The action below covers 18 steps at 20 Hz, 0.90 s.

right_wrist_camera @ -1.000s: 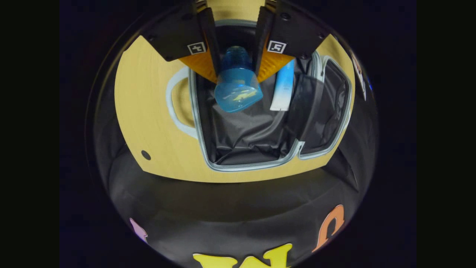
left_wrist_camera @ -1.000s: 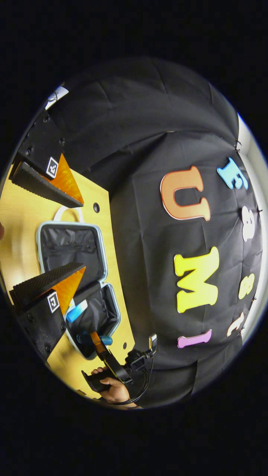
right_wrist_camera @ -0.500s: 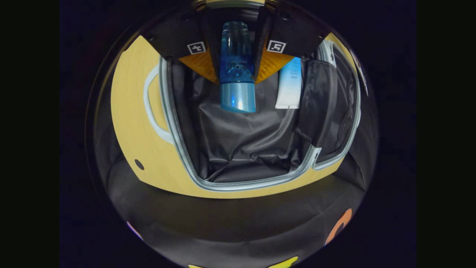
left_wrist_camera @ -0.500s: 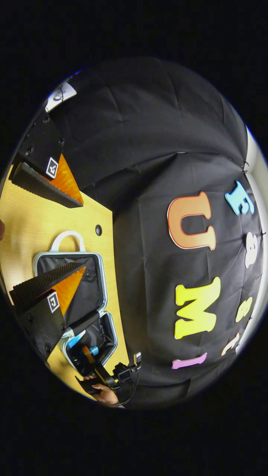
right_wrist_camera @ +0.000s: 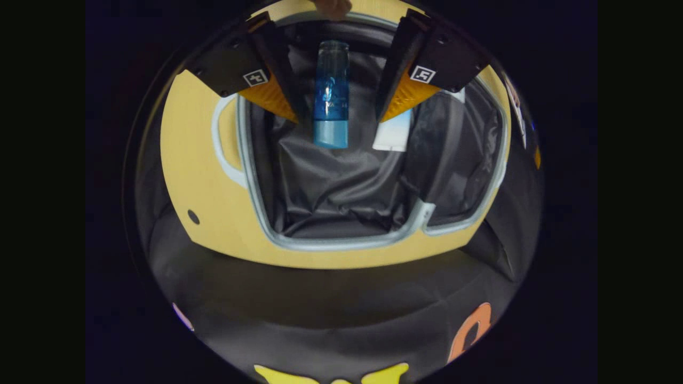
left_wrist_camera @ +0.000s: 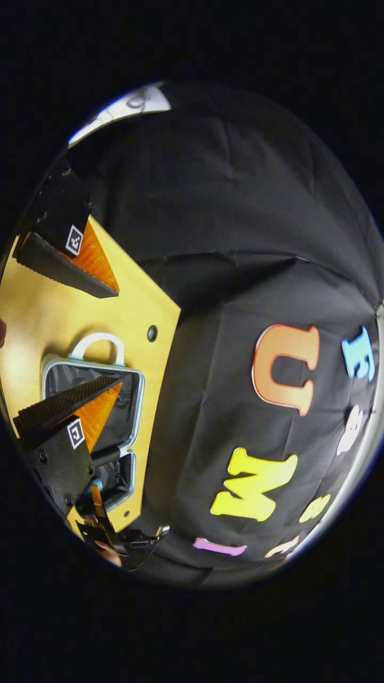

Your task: First open the suitcase, pack the skin care products into it, and then close the suitcase.

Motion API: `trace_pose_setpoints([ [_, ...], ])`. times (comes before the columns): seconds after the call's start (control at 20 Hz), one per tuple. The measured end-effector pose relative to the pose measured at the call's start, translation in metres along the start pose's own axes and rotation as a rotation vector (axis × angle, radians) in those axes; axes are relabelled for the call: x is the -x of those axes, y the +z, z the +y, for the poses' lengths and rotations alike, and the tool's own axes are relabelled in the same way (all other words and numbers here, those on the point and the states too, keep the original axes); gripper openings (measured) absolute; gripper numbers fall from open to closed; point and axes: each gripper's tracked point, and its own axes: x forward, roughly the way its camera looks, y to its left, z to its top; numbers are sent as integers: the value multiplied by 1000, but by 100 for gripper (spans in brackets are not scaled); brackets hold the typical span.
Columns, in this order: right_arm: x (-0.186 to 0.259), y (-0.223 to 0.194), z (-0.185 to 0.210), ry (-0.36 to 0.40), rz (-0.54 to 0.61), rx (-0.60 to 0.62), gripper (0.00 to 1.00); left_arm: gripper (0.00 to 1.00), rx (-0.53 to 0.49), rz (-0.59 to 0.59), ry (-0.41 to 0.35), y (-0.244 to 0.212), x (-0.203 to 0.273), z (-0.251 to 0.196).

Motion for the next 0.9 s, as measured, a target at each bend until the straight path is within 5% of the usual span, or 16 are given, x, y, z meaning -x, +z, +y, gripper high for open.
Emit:
trace_pose_setpoints([
  [0.35, 170, 17, -15, 36, -233, 112, 78, 97, 454, 180, -52, -65, -51, 4],
  [0.4, 197, 14, -20, 34, -256, 103, 76, 97, 495, 201, -53, -75, -58, 4],
  [0.45, 222, 9, -26, 28, -278, 90, 78, 85, 544, 212, -51, -77, -66, 8],
  [0.5, 247, 5, -32, 24, -302, 67, 78, 97, 613, 220, -65, -79, -71, 7],
  [0.65, 309, -8, -58, -15, -369, -20, 78, 94, 757, 220, -78, -89, -94, 5],
  [0.9, 370, -19, -100, -122, -473, -121, 76, 64, 765, 310, -52, -117, -112, -2],
])
